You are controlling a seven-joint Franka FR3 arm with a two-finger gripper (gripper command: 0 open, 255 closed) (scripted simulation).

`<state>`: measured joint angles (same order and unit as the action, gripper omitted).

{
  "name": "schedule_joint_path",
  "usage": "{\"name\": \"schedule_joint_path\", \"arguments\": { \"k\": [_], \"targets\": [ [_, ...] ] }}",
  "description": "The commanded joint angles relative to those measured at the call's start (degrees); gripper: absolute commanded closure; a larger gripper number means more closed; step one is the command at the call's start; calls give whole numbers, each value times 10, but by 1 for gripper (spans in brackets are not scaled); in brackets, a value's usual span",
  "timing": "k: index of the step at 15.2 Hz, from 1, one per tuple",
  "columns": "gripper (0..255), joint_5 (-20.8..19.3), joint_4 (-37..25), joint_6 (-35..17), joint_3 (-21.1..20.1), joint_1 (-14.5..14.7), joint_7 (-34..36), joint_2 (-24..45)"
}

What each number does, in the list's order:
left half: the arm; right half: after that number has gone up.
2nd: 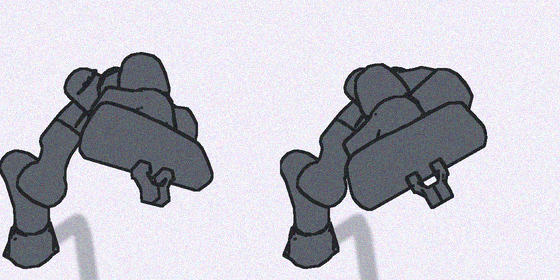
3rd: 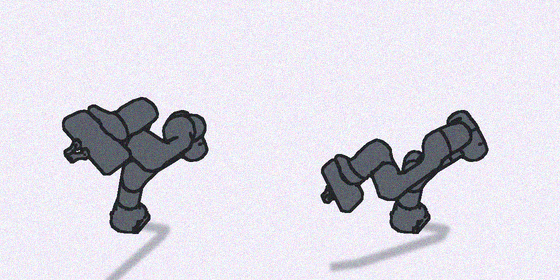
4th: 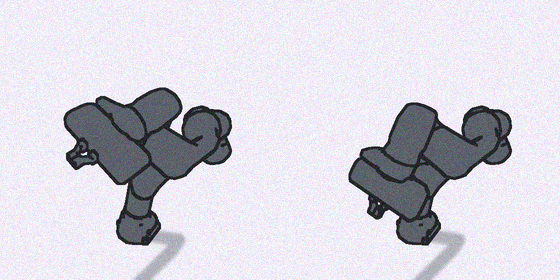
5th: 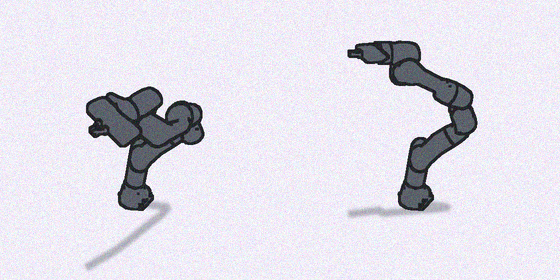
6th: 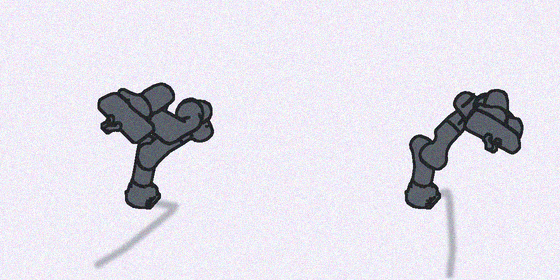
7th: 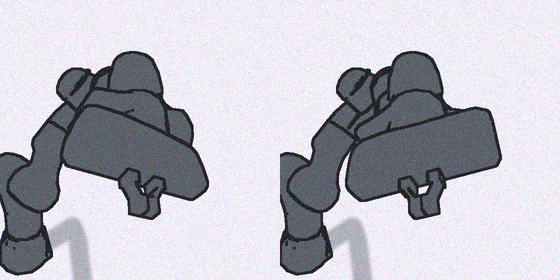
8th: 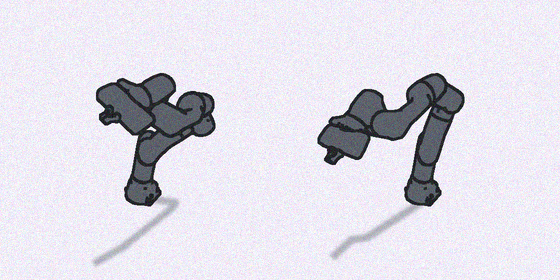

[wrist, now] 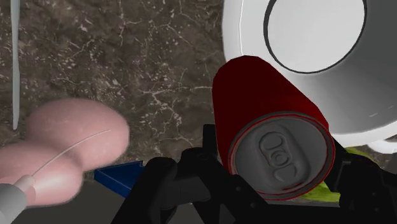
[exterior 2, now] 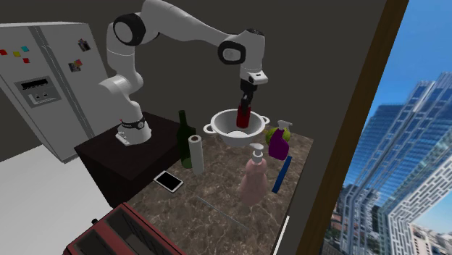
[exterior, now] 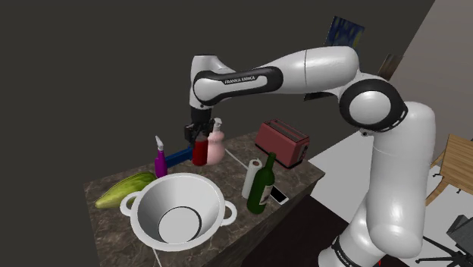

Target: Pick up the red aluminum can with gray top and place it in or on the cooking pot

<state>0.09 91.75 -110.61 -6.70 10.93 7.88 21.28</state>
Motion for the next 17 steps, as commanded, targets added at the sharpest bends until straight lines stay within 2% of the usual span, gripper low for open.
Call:
{"name": "schedule_joint_path", "arguments": {
  "k": [1,12,17],
  "targets": [
    [255,0,21,-4,-8,15,24,-19],
    [255,-2,67,-9,-54,95,152,-63],
    [255,-5,91,-44,-54,96,152,-52]
  ]
}}
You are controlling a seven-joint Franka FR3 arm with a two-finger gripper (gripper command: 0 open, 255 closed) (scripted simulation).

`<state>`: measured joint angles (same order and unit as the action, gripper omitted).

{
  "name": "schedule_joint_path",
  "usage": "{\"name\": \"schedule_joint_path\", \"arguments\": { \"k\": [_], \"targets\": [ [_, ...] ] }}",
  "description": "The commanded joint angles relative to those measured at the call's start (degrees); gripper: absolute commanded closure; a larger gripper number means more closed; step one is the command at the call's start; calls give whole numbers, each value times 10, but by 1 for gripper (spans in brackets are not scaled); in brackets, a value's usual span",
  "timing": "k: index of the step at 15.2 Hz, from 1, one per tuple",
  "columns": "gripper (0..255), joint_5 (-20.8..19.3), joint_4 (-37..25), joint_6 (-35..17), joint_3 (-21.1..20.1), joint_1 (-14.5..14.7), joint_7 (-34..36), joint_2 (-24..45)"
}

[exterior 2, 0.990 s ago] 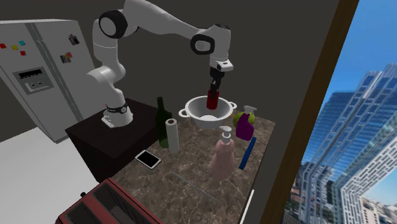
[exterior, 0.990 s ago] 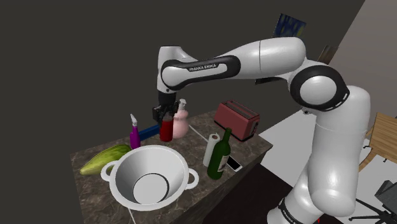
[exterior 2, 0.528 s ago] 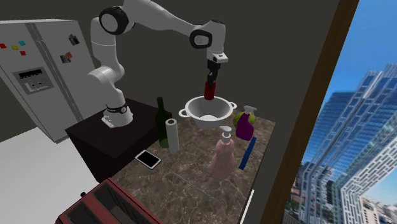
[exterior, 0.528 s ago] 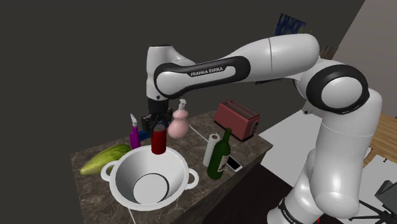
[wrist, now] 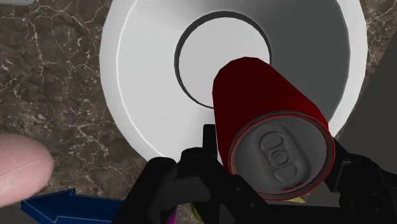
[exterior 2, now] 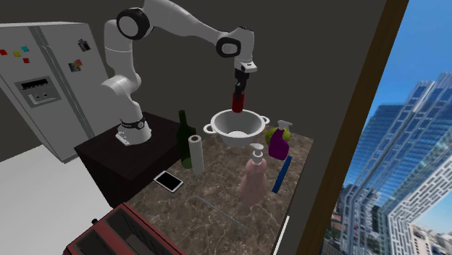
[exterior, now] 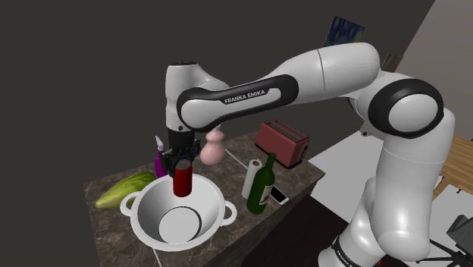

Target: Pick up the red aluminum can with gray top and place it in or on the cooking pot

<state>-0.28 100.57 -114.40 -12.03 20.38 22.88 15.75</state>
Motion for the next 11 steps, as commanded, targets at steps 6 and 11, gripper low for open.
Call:
{"name": "schedule_joint_path", "arguments": {
  "k": [6,11],
  "targets": [
    [255,-4,28,-47,1,2,3,19],
    [255,-8,44,-80,2,4,4,36]
  ]
}}
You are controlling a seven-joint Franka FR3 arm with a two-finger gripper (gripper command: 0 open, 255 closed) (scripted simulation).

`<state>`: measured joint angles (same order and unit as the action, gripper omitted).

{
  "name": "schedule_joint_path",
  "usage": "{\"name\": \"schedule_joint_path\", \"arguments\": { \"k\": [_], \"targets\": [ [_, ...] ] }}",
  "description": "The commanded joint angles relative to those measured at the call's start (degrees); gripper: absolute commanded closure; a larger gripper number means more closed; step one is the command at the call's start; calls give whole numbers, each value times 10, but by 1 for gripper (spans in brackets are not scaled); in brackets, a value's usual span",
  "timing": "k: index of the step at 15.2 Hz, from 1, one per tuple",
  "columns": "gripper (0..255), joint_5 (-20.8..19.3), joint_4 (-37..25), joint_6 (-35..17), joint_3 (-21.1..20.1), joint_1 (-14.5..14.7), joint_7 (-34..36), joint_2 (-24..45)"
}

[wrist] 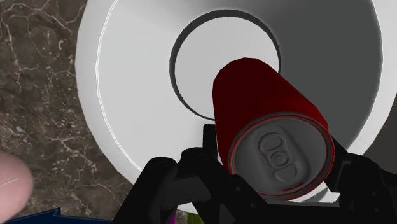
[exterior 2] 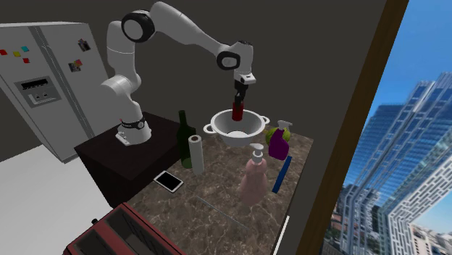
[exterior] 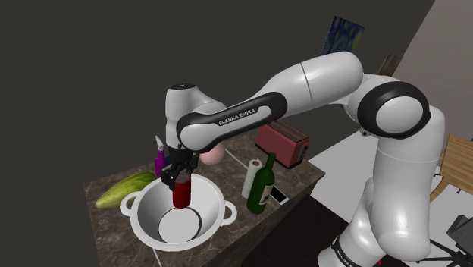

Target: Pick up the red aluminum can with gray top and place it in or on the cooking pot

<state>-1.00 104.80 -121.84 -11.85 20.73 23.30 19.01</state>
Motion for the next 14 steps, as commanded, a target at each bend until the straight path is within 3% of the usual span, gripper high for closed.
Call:
{"name": "schedule_joint_path", "arguments": {
  "k": [1,11,12,14],
  "targets": [
    [255,-2,5,-12,1,0,0,7],
    [255,-3,10,-25,1,1,1,14],
    [0,-3,10,-25,1,1,1,14],
    [0,-3,10,-25,1,1,1,14]
  ]
}}
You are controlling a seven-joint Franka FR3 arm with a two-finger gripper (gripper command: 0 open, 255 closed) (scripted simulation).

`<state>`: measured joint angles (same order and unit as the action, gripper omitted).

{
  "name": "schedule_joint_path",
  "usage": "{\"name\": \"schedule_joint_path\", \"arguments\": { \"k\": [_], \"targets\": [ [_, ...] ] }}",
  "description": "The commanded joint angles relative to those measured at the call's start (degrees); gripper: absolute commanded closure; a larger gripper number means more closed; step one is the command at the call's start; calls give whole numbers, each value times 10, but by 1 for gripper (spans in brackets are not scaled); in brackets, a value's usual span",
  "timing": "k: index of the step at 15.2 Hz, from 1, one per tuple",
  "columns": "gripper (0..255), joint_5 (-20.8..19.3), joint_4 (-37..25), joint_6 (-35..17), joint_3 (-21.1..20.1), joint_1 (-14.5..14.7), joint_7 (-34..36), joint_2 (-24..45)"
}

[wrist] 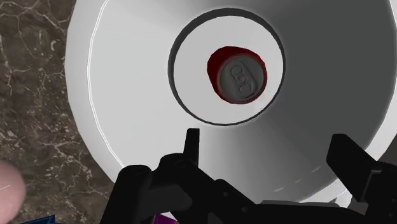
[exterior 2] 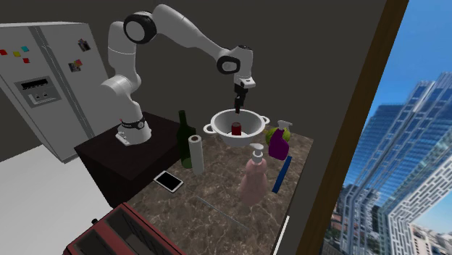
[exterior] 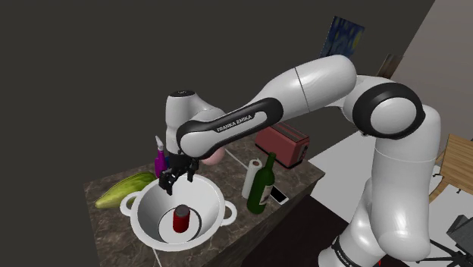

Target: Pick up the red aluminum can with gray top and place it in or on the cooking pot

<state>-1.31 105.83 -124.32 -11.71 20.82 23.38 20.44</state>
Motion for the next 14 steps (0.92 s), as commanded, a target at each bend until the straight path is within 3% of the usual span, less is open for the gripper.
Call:
{"name": "schedule_joint_path", "arguments": {
  "k": [1,3,7,14],
  "targets": [
    [0,0,0,0,0,0,0,0],
    [0,0,0,0,0,0,0,0],
    [0,7,-34,64,-2,-4,-4,-30],
    [0,7,-34,64,-2,-4,-4,-30]
  ]
}}
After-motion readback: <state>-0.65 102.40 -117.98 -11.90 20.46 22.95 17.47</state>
